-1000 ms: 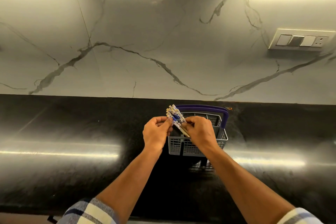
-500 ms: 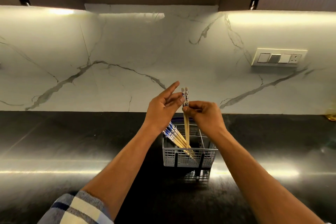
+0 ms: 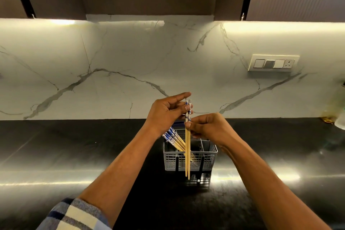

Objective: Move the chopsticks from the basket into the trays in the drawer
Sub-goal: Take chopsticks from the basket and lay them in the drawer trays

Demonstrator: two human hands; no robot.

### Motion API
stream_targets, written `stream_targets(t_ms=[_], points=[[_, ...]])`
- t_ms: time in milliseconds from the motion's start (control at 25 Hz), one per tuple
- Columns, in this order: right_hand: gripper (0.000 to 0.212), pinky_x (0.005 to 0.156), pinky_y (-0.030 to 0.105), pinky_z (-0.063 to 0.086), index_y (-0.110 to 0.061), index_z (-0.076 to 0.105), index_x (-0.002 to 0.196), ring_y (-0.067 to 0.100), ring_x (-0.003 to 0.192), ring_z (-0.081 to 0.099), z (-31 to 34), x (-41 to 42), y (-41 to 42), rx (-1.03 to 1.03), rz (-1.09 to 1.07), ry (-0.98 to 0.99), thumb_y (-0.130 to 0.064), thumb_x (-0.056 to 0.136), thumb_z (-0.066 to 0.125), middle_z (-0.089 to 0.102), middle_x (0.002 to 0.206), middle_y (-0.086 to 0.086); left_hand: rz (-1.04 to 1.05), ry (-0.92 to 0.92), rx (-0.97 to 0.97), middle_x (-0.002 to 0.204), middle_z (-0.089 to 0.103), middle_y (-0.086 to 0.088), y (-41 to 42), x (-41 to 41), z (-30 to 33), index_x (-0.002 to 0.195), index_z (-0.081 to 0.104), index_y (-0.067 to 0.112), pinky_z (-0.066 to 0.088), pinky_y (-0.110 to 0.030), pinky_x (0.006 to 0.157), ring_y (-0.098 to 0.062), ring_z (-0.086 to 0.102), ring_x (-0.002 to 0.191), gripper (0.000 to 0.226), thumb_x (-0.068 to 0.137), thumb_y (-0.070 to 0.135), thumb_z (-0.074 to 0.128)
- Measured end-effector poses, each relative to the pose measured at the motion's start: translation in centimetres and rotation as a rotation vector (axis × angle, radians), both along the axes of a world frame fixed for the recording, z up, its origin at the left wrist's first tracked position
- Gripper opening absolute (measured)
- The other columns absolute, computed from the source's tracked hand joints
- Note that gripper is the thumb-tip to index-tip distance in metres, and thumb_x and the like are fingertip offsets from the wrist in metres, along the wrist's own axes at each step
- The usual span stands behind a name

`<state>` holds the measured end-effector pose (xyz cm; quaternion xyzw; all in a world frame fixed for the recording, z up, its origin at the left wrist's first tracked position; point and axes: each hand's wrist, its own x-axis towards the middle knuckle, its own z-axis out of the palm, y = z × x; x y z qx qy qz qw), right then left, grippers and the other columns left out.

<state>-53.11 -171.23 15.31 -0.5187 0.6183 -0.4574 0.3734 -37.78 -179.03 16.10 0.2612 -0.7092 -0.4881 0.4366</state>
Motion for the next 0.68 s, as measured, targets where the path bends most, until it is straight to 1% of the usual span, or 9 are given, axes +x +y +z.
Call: stream_targets(t_ms=[120,200,280,360,400,480,680], points=[[0.012,0.083,0.033,0.061,-0.008,0.078,0.090,0.012,0.072,0.071,0.1,0.0,0.3,0.015,0.010,-0.009,-0.018,0.087,0.073,0.077,0.080,0.007,-0.010,-0.011,0.018,0.105,0.078,-0.007,0.5,0.1,0.0,0.129,0.064,0.023,0.061,-0.032,0.085,-0.018,0.075,0.095,0.042,0.091,0.004,0.065],[0.010,0.085,0.035,0.061,-0.008,0.078,0.088,0.013,0.073,0.071,0.2,-0.1,0.4,0.021,0.017,-0.008,-0.017,0.086,0.074,0.078,0.079,0.006,-0.022,-0.007,0.035,0.105,0.078,-0.006,0.8,0.2,0.0,0.126,0.065,0.027,0.061,-0.032,0.086,-0.018,0.075,0.095,0.041,0.091,0.005,0.066],[0.012,0.087,0.038,0.061,-0.007,0.078,0.088,0.019,0.077,0.072,0.3,-0.2,0.5,0.016,0.023,0.016,-0.018,0.086,0.074,0.078,0.082,0.010,-0.041,0.006,0.045,0.104,0.078,-0.006,1.0,0.2,0.0,0.124,0.065,0.029,0.060,-0.033,0.086,-0.019,0.075,0.096,0.040,0.091,0.005,0.066],[0.014,0.088,0.039,0.060,-0.007,0.078,0.087,0.028,0.085,0.073,0.5,-0.2,0.7,0.006,0.035,0.082,-0.020,0.086,0.074,0.078,0.084,0.011,-0.050,-0.001,0.041,0.103,0.078,-0.006,1.1,0.3,0.0,0.123,0.065,0.029,0.060,-0.031,0.085,-0.018,0.075,0.096,0.040,0.091,0.005,0.066],[0.015,0.088,0.039,0.060,-0.008,0.078,0.088,0.028,0.088,0.073,0.6,-0.3,0.8,0.001,0.045,0.116,-0.021,0.087,0.073,0.078,0.085,0.011,-0.051,-0.010,0.035,0.103,0.078,-0.006,1.2,0.3,0.0,0.123,0.066,0.029,0.060,-0.030,0.084,-0.018,0.075,0.095,0.040,0.091,0.005,0.066],[0.015,0.086,0.035,0.060,-0.008,0.078,0.089,0.025,0.088,0.074,0.6,-0.3,1.0,0.003,0.061,0.154,-0.021,0.088,0.072,0.078,0.084,0.009,-0.054,-0.029,0.033,0.103,0.078,-0.007,1.3,0.3,0.0,0.124,0.065,0.028,0.060,-0.029,0.083,-0.017,0.075,0.095,0.041,0.089,0.004,0.068],[0.014,0.070,0.019,0.059,-0.004,0.077,0.087,0.011,0.072,0.073,0.8,-0.4,1.6,-0.021,0.109,0.203,-0.017,0.087,0.072,0.076,0.077,0.005,-0.042,-0.082,0.008,0.104,0.078,-0.004,1.7,0.3,-0.2,0.125,0.066,0.028,0.058,-0.026,0.089,-0.012,0.075,0.097,0.046,0.086,0.004,0.072]])
